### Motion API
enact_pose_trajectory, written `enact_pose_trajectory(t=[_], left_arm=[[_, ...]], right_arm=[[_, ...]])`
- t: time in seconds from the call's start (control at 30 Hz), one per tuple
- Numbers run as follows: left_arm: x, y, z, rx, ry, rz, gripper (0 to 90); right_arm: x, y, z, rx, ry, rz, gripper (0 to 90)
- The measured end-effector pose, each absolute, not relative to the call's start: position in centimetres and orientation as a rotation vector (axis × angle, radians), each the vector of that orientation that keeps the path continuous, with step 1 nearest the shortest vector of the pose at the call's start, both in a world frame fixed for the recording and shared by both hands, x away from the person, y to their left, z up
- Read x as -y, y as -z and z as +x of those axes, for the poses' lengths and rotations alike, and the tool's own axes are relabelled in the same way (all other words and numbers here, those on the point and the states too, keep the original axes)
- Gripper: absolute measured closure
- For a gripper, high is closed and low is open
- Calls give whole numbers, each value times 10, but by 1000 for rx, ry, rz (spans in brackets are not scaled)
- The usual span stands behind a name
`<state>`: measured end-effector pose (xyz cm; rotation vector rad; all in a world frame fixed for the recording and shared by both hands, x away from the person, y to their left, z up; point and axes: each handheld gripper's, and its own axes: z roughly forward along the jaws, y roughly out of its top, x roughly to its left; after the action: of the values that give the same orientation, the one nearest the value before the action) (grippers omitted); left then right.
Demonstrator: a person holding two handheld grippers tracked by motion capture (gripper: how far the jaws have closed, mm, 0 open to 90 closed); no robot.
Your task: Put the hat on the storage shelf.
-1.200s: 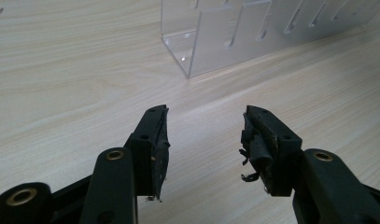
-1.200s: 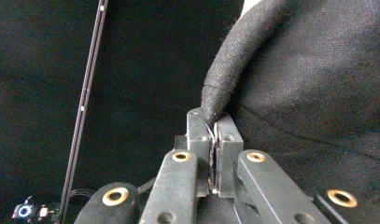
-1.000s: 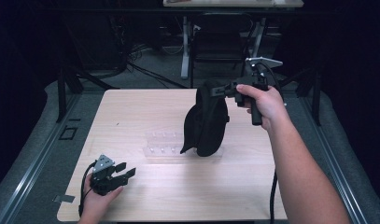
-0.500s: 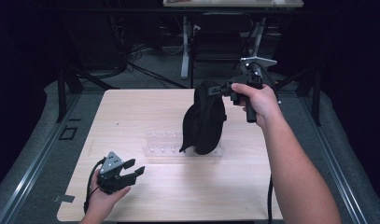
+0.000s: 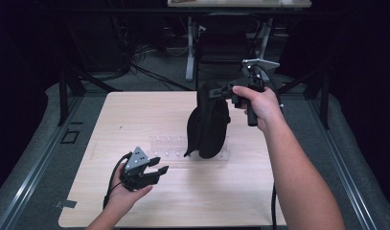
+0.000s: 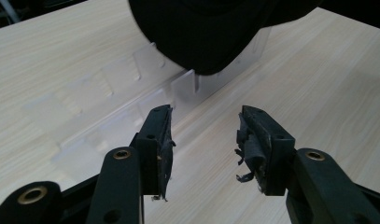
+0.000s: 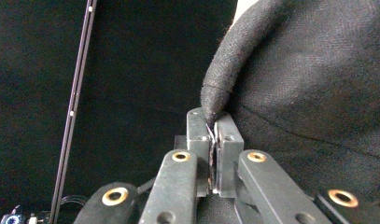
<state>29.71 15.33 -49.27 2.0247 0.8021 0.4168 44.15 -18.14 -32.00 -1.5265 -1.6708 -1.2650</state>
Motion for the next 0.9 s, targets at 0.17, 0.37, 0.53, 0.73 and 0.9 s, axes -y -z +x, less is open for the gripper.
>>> enact_pose_trajectory(t=[0.17, 0.37, 0.53, 0.73, 0.9], left_arm=[[-130, 487, 302, -754, -429, 2044, 577], [-116, 486, 309, -728, -446, 2052, 619], [-107, 486, 314, -728, -455, 2049, 652], [-97, 486, 318, -724, -461, 2039, 698], [-92, 486, 319, -706, -497, 2030, 767]], right_arm=[[179, 320, 441, 1669, 1274, -1526, 876], [178, 321, 441, 1674, 1275, -1524, 875], [177, 321, 441, 1671, 1283, -1525, 875], [176, 321, 441, 1667, 1287, -1531, 875], [176, 320, 440, 1672, 1285, -1533, 874]])
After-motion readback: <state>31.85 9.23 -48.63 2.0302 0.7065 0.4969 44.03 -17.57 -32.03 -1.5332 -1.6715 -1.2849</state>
